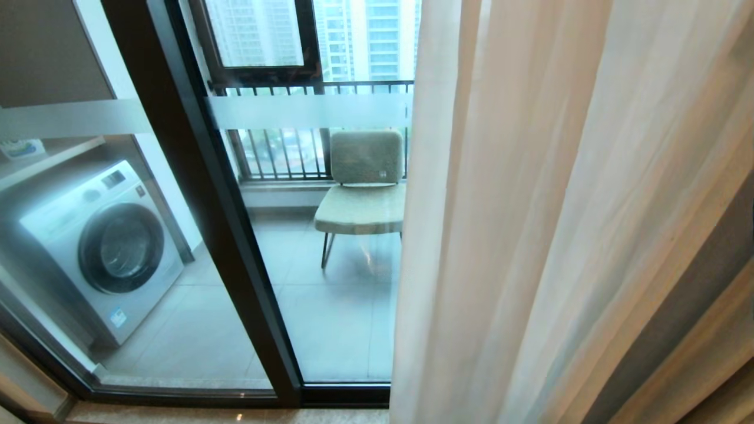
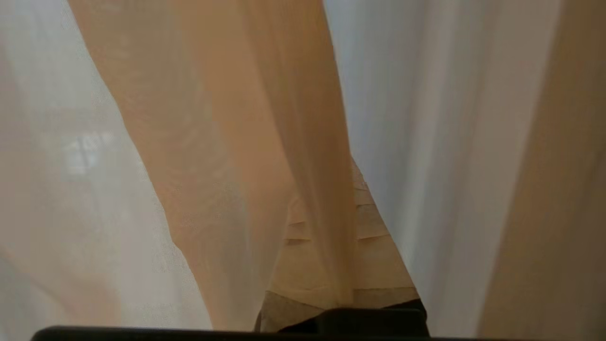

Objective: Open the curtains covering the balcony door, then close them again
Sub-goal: Pull the inner curtains open on both sides

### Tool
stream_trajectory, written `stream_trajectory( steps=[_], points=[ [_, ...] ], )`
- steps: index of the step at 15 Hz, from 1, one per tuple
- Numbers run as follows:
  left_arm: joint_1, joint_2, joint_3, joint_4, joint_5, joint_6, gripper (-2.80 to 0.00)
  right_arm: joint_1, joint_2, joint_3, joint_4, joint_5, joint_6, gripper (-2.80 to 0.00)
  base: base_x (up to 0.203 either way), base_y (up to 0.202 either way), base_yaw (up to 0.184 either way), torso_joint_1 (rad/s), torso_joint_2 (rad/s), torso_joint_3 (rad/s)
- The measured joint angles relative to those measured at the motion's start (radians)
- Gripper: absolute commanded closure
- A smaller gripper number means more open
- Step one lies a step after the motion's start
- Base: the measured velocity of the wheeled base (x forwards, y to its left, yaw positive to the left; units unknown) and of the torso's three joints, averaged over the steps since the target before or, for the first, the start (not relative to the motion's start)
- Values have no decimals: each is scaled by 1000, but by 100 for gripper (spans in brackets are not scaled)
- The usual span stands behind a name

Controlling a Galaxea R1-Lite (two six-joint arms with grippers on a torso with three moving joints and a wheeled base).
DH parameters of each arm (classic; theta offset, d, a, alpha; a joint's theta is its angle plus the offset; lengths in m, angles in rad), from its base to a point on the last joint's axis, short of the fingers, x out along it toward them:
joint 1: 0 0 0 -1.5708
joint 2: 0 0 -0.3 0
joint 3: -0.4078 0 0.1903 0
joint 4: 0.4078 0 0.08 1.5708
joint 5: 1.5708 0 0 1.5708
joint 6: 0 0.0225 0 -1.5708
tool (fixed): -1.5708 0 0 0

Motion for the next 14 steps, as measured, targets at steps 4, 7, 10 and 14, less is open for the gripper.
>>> stream_trajectory(
  steps=[4, 7, 10, 14],
  points=[
    [-1, 0, 0, 0, 0, 0, 0, 1, 13, -16, 1, 1, 0, 0, 0, -190, -1, 2, 2, 1],
    [-1, 0, 0, 0, 0, 0, 0, 1, 17, -17, 2, 1, 0, 0, 0, -192, 1, 1, 2, 3],
    [-1, 0, 0, 0, 0, 0, 0, 1, 19, -16, 2, 0, 0, 0, 0, -191, -1, 2, 3, 2],
    [-1, 0, 0, -1, 0, 0, 0, 2, 18, -15, 3, 0, -1, 0, 0, -193, 1, 2, 2, 1]
  ],
)
